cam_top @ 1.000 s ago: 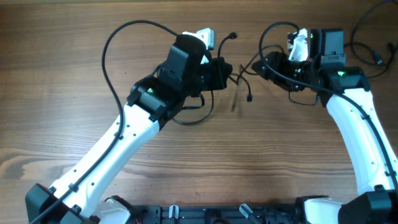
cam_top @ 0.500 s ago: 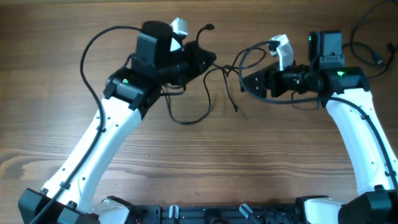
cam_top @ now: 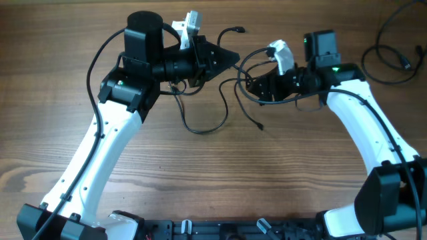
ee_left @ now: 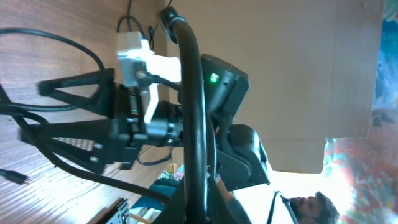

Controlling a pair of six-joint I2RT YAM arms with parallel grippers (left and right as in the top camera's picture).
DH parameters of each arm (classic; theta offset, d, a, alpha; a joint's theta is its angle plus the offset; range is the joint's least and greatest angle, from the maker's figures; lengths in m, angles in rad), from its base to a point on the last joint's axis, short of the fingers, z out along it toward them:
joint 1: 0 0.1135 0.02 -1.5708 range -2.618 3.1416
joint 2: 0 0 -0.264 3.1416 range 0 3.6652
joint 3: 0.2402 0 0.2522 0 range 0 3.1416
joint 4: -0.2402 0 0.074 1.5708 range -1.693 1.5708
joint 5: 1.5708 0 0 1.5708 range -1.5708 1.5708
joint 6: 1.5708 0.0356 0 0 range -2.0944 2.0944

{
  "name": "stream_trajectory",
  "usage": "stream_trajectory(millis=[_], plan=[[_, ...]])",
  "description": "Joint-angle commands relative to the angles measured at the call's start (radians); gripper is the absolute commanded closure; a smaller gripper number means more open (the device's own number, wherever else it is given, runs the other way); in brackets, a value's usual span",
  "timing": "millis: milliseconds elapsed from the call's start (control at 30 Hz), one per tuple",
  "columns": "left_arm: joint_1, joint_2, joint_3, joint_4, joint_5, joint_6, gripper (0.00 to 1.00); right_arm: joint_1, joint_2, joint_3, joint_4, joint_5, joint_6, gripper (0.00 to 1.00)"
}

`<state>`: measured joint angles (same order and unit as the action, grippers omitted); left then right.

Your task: Untangle cables

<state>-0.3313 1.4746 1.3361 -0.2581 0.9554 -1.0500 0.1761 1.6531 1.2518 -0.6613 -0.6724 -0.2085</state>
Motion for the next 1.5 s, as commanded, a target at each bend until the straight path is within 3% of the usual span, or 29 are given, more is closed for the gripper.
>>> stream_trajectory(millis=[0,67,133,200,300,400,500,600,733,867,900,967,1000,1133,1300,1467], plan=[[0.009,-0.018,0.004,0.008,0.042,-0.013,0.96,0.016,0.027,-0.003,0.013,0.003,0.001,0.74],[0.017,-0.018,0.004,0.008,0.031,-0.012,0.96,0.016,0.026,-0.003,0.024,0.003,0.047,0.84],[0.037,-0.018,0.004,0.008,0.005,0.024,0.96,0.005,0.014,-0.002,0.028,0.002,0.118,0.87],[0.042,-0.018,0.004,-0.005,-0.074,0.122,0.96,-0.021,-0.023,0.011,0.01,-0.049,0.174,0.91],[0.041,-0.016,0.004,-0.163,-0.247,0.293,0.96,-0.048,-0.143,0.03,0.016,-0.107,0.267,0.96],[0.041,-0.003,0.004,-0.333,-0.298,0.374,0.96,-0.051,-0.233,0.033,0.106,-0.071,0.561,0.96],[0.041,-0.003,0.004,-0.351,-0.171,0.436,0.96,-0.047,-0.216,0.032,0.164,0.009,0.716,0.96],[0.04,-0.003,0.004,-0.322,0.082,0.512,0.96,-0.029,-0.142,0.032,0.267,0.074,0.824,0.96],[0.04,-0.003,0.004,-0.223,0.313,0.52,0.96,0.041,-0.007,0.032,0.445,0.084,0.935,0.96],[0.041,-0.003,0.004,-0.171,0.369,0.52,0.96,0.072,0.117,0.032,0.542,0.114,1.09,0.96],[0.041,-0.003,0.004,-0.17,0.368,0.52,0.96,0.072,0.124,0.032,0.547,0.097,1.081,0.72],[0.042,-0.003,0.004,-0.152,0.352,0.52,0.96,0.069,0.116,0.032,0.546,0.081,1.02,0.16],[0.042,-0.003,0.004,-0.145,0.331,0.52,0.96,0.059,0.11,0.032,0.55,0.066,1.02,0.08],[0.042,-0.003,0.004,-0.15,0.254,0.519,0.96,-0.036,0.06,0.032,0.591,-0.114,0.986,0.01],[0.042,-0.003,0.004,-0.15,0.22,0.519,0.96,-0.085,-0.014,0.032,0.607,-0.264,0.933,0.0],[0.042,-0.003,0.004,-0.153,0.098,0.439,0.96,-0.081,-0.065,0.032,0.513,-0.446,0.74,0.02]])
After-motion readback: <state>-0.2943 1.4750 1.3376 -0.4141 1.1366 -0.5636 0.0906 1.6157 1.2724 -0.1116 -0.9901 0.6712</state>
